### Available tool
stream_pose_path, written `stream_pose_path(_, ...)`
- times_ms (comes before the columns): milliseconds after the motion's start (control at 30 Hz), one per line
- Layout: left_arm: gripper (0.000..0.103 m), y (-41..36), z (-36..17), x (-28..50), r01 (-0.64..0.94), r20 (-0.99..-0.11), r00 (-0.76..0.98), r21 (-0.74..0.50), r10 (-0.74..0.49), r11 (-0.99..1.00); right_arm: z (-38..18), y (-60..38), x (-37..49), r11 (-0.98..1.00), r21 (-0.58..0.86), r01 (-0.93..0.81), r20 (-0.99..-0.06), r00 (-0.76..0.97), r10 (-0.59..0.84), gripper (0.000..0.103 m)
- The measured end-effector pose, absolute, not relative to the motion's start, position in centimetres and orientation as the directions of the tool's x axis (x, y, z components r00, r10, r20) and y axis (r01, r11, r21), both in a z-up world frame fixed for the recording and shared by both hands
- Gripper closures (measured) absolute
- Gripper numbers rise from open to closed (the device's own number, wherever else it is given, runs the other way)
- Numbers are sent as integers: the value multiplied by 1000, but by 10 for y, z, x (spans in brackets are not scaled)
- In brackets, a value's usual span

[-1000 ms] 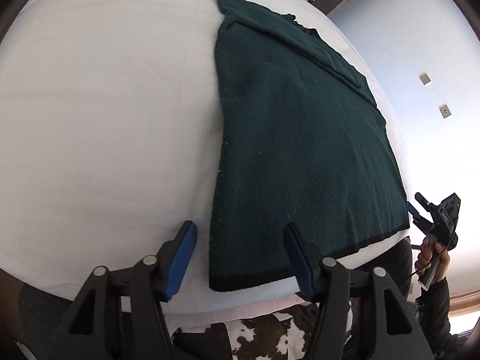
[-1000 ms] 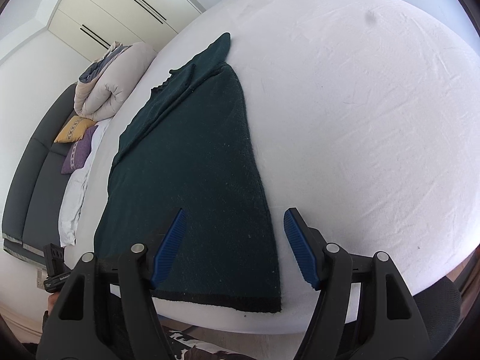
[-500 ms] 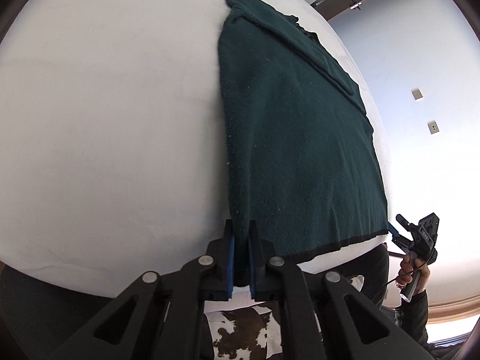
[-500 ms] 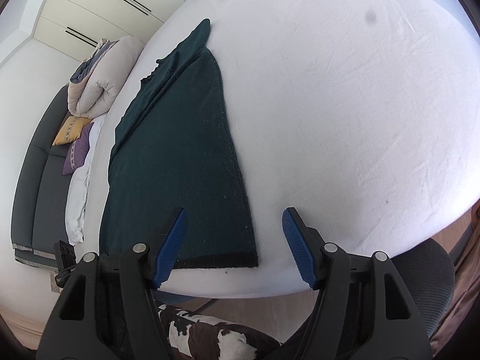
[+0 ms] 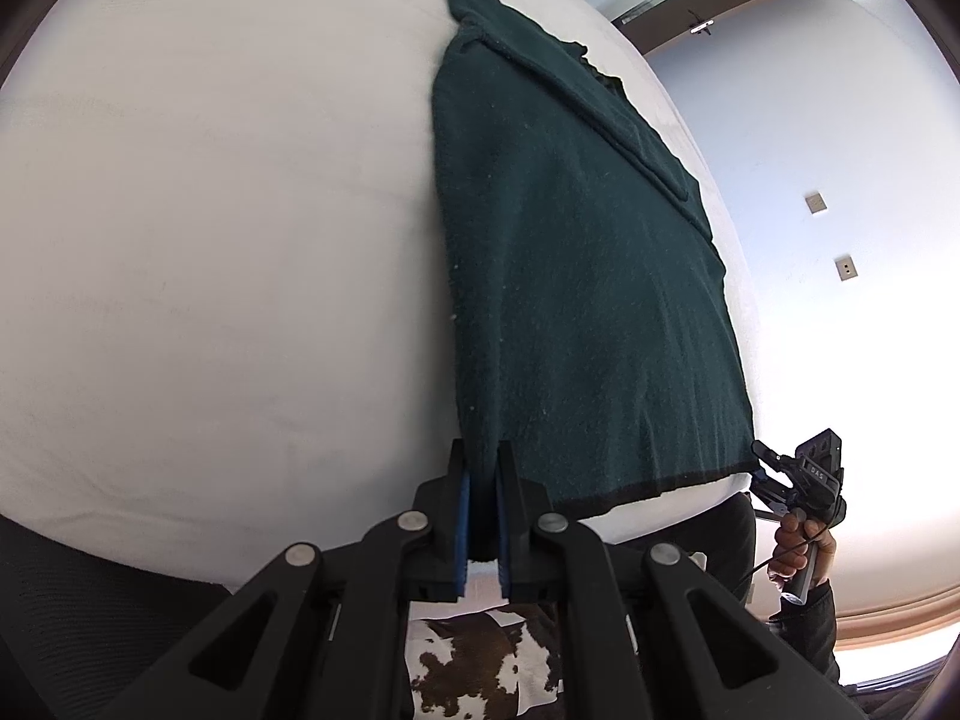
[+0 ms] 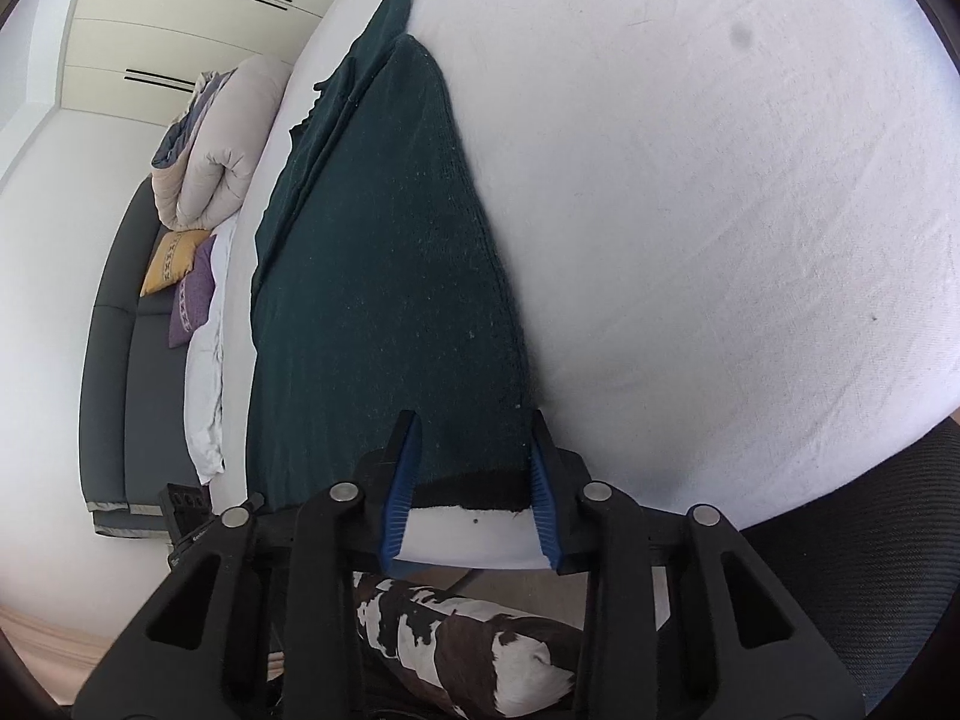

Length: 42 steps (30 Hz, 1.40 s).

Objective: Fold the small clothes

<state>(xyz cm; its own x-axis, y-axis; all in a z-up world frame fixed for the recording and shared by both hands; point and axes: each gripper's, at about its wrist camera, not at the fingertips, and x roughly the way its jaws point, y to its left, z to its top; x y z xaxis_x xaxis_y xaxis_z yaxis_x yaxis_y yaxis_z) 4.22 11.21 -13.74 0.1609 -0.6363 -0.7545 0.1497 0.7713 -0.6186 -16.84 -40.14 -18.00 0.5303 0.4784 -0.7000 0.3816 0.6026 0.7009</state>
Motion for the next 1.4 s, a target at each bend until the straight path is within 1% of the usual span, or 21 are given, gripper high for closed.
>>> stream_pose_path(33, 97, 113, -138, 42, 147, -750, 161, -624, -641, 767, -179, -401, -168, 606, 700, 378, -700, 532, 476, 77)
stream_pose_path(100, 97, 116, -137, 42, 139, -738, 161, -640, -655, 756, -179, -401, -169, 618, 690, 375, -706, 537, 462, 91)
stream_pose_path(200, 97, 122, -135, 41, 119, -713, 166, -671, -681, 731, -174, -401, -171, 626, 689, 365, -699, 564, 440, 96)
stream_pose_path(367, 97, 128, -127, 40, 91, -642, 181, -744, -745, 662, -150, -394, -170, 663, 684, 306, -676, 608, 417, 97)
stream_pose_path(533, 98, 130, -99, 43, 108, -531, 221, -820, -818, 562, -119, -390, -161, 640, 734, 225, -596, 664, 450, 97)
stream_pose_path(600, 98, 131, -86, 47, 122, -496, 242, -837, -834, 533, -108, -387, -152, 636, 748, 192, -571, 674, 469, 97)
stream_pose_path(833, 98, 130, -53, 78, 151, -375, 312, -887, -873, 436, -72, -388, -105, 651, 746, 142, -538, 705, 462, 97)
stream_pose_path(967, 98, 127, -43, 105, 155, -352, 353, -891, -867, 426, -51, -395, -69, 658, 743, 124, -516, 731, 446, 97)
stream_pose_path(1133, 98, 124, -37, 147, 148, -332, 404, -896, -852, 419, -35, -408, -17, 678, 723, 130, -510, 762, 398, 97)
stream_pose_path(1267, 98, 118, -33, 185, 141, -320, 437, -898, -840, 416, -32, -424, 31, 683, 713, 156, -514, 779, 359, 97)
stream_pose_path(1400, 98, 112, -34, 231, 123, -329, 466, -895, -821, 429, -34, -444, 86, 688, 701, 186, -523, 790, 320, 97)
